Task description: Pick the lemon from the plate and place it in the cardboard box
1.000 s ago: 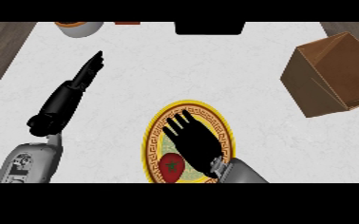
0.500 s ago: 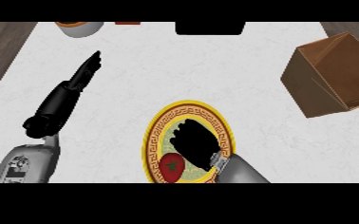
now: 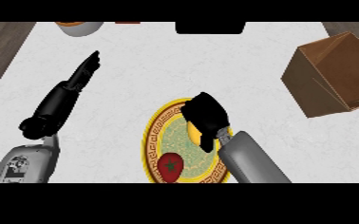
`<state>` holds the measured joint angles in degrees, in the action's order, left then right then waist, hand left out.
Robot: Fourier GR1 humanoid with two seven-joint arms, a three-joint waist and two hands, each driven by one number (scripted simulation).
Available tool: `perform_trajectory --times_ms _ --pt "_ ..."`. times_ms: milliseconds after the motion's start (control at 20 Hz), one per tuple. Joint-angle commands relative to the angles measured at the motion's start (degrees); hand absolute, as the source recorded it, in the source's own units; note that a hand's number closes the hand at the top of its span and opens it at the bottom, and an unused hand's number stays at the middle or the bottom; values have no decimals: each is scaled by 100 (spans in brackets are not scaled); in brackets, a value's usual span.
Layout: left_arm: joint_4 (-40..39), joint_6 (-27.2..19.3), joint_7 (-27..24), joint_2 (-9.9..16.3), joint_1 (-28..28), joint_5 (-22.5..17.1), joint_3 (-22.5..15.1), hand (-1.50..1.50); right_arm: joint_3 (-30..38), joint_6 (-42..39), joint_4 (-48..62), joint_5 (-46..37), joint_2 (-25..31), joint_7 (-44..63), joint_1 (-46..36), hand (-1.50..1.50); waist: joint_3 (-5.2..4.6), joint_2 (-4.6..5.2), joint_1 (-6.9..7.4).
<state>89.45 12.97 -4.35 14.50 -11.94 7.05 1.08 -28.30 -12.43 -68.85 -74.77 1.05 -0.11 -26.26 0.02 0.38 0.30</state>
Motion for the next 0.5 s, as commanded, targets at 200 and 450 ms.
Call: perform_trajectory --times_ms 200,450 --pt "-6 93 53 -18 -136 47 -128 0 2237 998 1344 745 -103 1514 -1179 150 9 75 206" --pt "-126 223 2 105 -48 -121 116 0 2274 1597 1909 348 63 1616 -2269 150 -2 4 120"
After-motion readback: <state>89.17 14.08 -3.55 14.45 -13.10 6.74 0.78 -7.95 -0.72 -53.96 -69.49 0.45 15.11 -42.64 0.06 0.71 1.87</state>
